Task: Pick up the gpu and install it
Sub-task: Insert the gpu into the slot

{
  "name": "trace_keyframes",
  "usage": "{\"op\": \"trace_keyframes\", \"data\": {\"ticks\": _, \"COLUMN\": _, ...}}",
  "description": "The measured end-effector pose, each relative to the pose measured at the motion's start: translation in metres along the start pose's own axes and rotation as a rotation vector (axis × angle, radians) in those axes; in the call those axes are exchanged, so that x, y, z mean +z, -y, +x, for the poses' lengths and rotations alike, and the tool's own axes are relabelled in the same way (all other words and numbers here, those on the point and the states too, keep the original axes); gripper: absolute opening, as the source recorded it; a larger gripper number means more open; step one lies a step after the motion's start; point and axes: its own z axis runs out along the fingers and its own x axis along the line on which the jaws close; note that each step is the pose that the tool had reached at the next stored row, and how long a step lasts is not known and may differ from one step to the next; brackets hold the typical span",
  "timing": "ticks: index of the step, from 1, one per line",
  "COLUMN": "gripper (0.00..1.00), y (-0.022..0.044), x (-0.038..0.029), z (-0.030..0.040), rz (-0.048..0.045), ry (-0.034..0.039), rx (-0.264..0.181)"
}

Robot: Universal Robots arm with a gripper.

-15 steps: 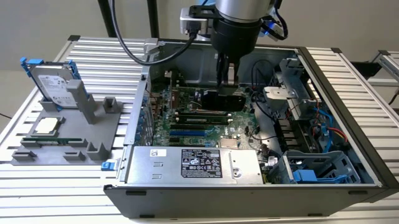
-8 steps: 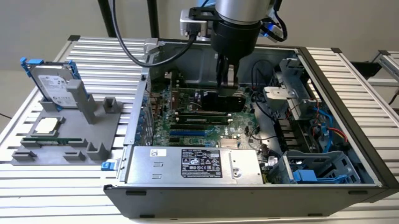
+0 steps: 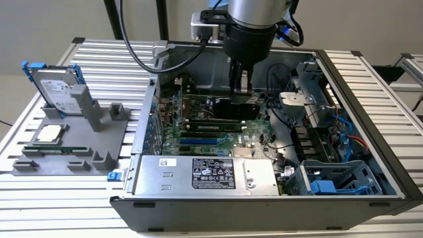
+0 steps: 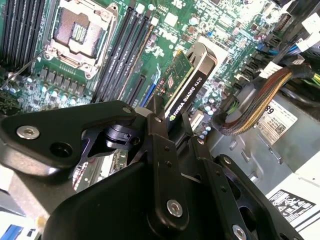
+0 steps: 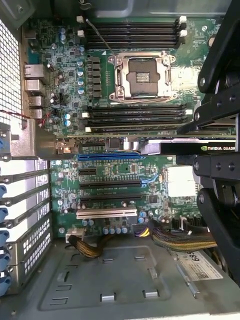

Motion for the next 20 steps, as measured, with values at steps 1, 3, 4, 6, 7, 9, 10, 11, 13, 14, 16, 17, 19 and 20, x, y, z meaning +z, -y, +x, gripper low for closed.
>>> {"op": "trace_keyframes", "data": {"ticks": 1, "gripper": 0.00, "y": 0.0000, "x": 0.0004, "z": 0.0000, "rz": 0.0000, "ry": 0.0000, "rx": 0.000}}
{"op": "trace_keyframes", "data": {"ticks": 3, "gripper": 0.00, "y": 0.0000, "x": 0.0012, "z": 0.0000, "rz": -0.0001, "ry": -0.0002, "rx": 0.000}}
{"op": "trace_keyframes", "data": {"ticks": 4, "gripper": 0.00, "y": 0.0000, "x": 0.0016, "z": 0.0000, "rz": 0.0000, "ry": -0.0001, "rx": 0.000}}
{"op": "trace_keyframes", "data": {"ticks": 6, "gripper": 0.00, "y": 0.0000, "x": 0.0024, "z": 0.0000, "rz": 0.0000, "ry": 0.0000, "rx": 0.000}}
{"op": "trace_keyframes", "data": {"ticks": 7, "gripper": 0.00, "y": 0.0000, "x": 0.0027, "z": 0.0000, "rz": 0.0000, "ry": -0.0001, "rx": 0.000}}
{"op": "trace_keyframes", "data": {"ticks": 9, "gripper": 0.00, "y": 0.0000, "x": 0.0036, "z": 0.0000, "rz": -0.0001, "ry": -0.0001, "rx": 0.000}}
{"op": "trace_keyframes", "data": {"ticks": 10, "gripper": 0.00, "y": 0.0000, "x": 0.0040, "z": 0.0000, "rz": 0.0000, "ry": 0.0000, "rx": 0.000}}
{"op": "trace_keyframes", "data": {"ticks": 11, "gripper": 0.00, "y": 0.0000, "x": 0.0044, "z": 0.0000, "rz": -0.0001, "ry": -0.0001, "rx": 0.000}}
{"op": "trace_keyframes", "data": {"ticks": 13, "gripper": 0.00, "y": 0.0000, "x": 0.0051, "z": 0.0000, "rz": 0.0000, "ry": -0.0001, "rx": 0.000}}
{"op": "trace_keyframes", "data": {"ticks": 14, "gripper": 0.00, "y": 0.0000, "x": 0.0056, "z": 0.0000, "rz": 0.0000, "ry": 0.0000, "rx": 0.000}}
{"op": "trace_keyframes", "data": {"ticks": 16, "gripper": 0.00, "y": 0.0000, "x": 0.0062, "z": 0.0000, "rz": -0.0001, "ry": -0.0001, "rx": 0.000}}
{"op": "trace_keyframes", "data": {"ticks": 17, "gripper": 0.00, "y": 0.0000, "x": 0.0066, "z": 0.0000, "rz": -0.0001, "ry": -0.0002, "rx": 0.000}}
{"op": "trace_keyframes", "data": {"ticks": 19, "gripper": 0.00, "y": 0.0000, "x": 0.0073, "z": 0.0000, "rz": 0.0000, "ry": 0.0000, "rx": 0.000}}
{"op": "trace_keyframes", "data": {"ticks": 20, "gripper": 0.00, "y": 0.0000, "x": 0.0077, "z": 0.0000, "rz": 0.0000, "ry": 0.0000, "rx": 0.000}}
